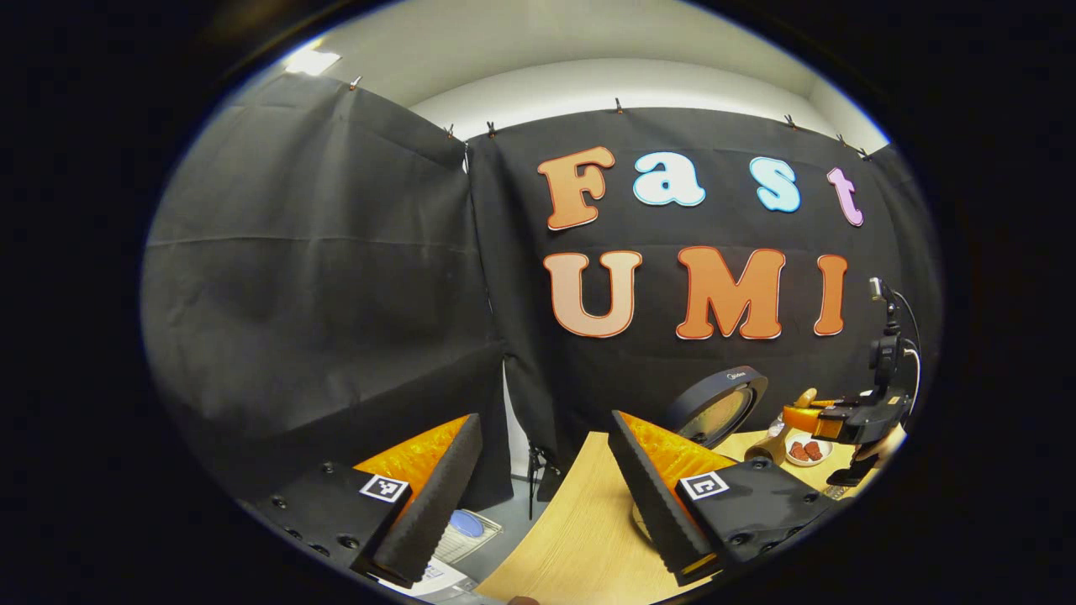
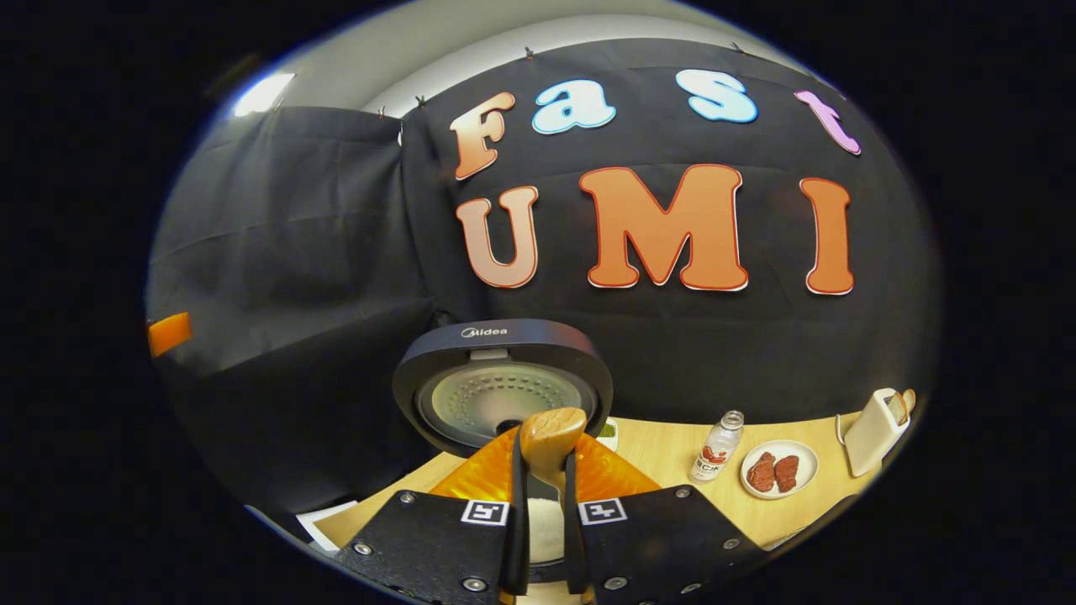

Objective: Close the left gripper, press the button to open the rice cooker; take a wooden spoon from the chopstick holder with the right hand, scoop a spoonful of rice and pour it into the rice cooker, then put the wooden spoon back into the chopstick holder.

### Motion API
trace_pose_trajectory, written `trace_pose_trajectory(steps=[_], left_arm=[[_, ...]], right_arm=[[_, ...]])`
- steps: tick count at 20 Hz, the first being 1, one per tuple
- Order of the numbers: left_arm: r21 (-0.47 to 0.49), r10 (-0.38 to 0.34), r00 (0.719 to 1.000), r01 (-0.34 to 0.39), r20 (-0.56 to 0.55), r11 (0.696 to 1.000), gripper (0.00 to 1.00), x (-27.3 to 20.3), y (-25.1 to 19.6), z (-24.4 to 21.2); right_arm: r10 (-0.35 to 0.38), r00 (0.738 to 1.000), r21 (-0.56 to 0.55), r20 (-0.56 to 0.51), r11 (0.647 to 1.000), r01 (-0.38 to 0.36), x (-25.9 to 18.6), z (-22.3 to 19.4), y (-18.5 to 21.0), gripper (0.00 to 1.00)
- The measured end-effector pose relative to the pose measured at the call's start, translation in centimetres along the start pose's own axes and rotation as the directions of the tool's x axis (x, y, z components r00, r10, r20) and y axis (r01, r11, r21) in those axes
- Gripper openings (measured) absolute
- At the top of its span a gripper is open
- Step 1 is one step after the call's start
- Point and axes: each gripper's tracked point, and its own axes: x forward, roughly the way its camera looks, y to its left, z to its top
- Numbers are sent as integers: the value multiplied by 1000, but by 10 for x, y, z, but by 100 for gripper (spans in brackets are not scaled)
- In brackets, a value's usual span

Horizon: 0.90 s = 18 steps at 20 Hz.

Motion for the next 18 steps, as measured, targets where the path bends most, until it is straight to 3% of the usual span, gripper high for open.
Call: trace_pose_trajectory(steps=[1,10,13,18], left_arm=[[-2,1,1000,-1,-1,1000,96,0,-1,0],[-9,-7,1000,7,17,1000,100,-3,-10,10],[-19,-18,1000,18,26,1000,96,-3,-19,16],[-21,-49,998,50,39,999,100,3,-41,25]], right_arm=[[-1,1000,-5,3,1000,1,0,-1,-1,16],[-13,999,157,42,988,6,-24,26,-36,16],[-35,998,208,58,978,22,-40,38,-60,16],[-112,992,233,64,968,94,-80,40,-116,16]])
